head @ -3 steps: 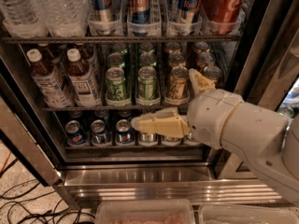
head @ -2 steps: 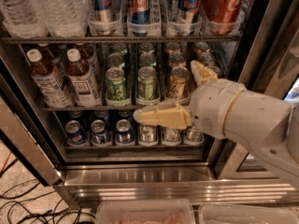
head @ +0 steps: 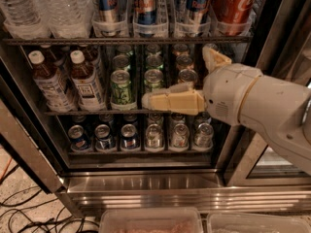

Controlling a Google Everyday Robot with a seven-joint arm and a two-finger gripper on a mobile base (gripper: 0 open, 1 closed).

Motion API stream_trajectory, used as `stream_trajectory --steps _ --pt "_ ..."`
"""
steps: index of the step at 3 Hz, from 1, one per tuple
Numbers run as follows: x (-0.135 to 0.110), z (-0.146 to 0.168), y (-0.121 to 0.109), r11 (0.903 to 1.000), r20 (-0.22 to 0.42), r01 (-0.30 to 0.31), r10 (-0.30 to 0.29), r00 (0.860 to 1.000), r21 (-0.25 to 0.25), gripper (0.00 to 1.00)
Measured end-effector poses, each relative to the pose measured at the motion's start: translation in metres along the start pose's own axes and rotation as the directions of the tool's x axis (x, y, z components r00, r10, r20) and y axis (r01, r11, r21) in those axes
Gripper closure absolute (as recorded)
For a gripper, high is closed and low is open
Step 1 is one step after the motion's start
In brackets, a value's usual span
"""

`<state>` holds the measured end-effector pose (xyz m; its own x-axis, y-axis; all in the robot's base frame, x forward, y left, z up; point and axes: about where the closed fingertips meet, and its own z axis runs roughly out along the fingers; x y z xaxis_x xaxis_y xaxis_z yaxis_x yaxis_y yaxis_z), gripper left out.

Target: Pick redbull can from top shelf of fridge

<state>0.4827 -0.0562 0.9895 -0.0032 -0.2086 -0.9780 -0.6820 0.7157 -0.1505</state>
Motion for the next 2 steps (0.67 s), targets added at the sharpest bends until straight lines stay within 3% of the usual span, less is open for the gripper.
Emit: stream_trajectory --steps 2 --pt "-0.0217 0.0148 -0.0068 0.9996 0.063 0.026 -0.025 0.998 -0.013 0.00"
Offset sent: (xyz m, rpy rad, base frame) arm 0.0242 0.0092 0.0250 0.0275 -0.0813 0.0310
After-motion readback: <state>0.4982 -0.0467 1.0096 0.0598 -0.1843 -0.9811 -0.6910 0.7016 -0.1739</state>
